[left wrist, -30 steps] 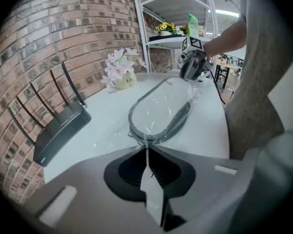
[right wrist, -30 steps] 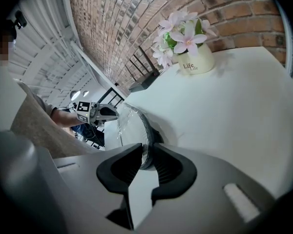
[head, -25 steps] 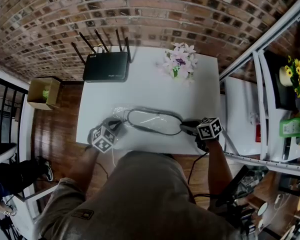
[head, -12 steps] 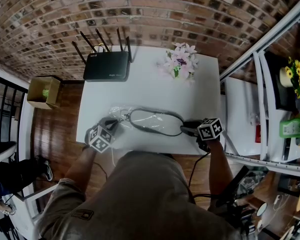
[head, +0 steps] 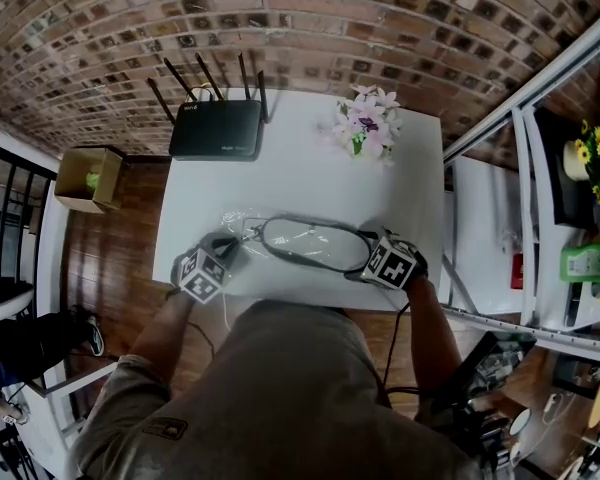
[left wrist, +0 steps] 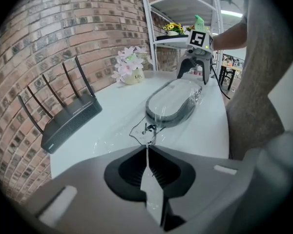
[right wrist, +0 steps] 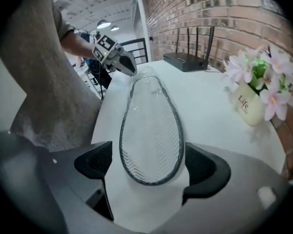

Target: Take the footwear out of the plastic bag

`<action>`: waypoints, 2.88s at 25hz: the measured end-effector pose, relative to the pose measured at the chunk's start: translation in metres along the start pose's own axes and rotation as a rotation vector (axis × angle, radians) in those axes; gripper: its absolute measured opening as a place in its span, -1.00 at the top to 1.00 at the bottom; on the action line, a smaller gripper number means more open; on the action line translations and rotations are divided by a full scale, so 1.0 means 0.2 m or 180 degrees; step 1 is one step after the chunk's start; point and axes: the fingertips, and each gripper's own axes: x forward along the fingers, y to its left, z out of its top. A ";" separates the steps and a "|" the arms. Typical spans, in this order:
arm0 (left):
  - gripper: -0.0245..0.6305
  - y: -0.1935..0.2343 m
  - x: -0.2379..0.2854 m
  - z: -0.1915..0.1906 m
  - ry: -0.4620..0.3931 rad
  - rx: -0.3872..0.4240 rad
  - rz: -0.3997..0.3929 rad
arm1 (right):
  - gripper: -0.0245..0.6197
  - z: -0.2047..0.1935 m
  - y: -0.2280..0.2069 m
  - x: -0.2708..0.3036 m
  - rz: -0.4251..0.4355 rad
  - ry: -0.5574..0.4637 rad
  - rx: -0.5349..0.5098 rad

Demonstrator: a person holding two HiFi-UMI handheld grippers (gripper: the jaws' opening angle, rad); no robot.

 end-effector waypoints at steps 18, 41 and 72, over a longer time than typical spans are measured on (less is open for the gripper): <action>0.88 0.01 0.00 -0.01 -0.0011 0.0002 -0.0061 | -0.53 -0.08 -0.04 0.08 -0.0335 0.0369 -0.0291; 0.48 0.05 -0.08 -0.02 -0.0165 0.0055 -0.0079 | -0.69 -0.06 -0.06 -0.07 0.0010 -0.0048 0.0194; 0.86 -0.04 0.03 0.03 0.0069 0.0401 -0.0142 | 0.25 0.00 -0.09 -0.05 0.0479 0.0477 -0.0444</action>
